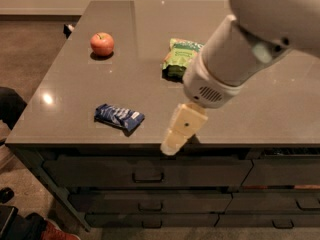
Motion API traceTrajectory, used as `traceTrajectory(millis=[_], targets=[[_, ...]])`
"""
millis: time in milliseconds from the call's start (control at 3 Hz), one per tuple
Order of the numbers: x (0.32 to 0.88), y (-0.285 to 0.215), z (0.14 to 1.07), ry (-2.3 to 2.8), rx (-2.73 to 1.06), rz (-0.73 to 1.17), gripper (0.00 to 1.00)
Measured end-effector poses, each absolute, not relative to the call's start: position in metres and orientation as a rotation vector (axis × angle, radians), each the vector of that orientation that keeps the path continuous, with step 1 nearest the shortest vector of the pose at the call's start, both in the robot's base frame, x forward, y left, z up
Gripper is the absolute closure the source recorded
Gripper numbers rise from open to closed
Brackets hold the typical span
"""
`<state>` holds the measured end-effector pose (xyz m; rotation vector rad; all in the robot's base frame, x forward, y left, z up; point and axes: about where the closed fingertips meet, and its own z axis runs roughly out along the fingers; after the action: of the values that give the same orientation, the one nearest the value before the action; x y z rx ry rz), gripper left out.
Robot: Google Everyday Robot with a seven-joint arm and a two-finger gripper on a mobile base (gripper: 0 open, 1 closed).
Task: Move rxbar blueberry near apple
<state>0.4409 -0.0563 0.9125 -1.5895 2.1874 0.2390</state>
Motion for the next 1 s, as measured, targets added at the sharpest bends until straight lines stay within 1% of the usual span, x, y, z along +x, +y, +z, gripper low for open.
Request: traceTrajectory(millis=[1000], targets=[[0.474, 0.040, 0.876, 2.236, -1.459, 0.384, 0.00]])
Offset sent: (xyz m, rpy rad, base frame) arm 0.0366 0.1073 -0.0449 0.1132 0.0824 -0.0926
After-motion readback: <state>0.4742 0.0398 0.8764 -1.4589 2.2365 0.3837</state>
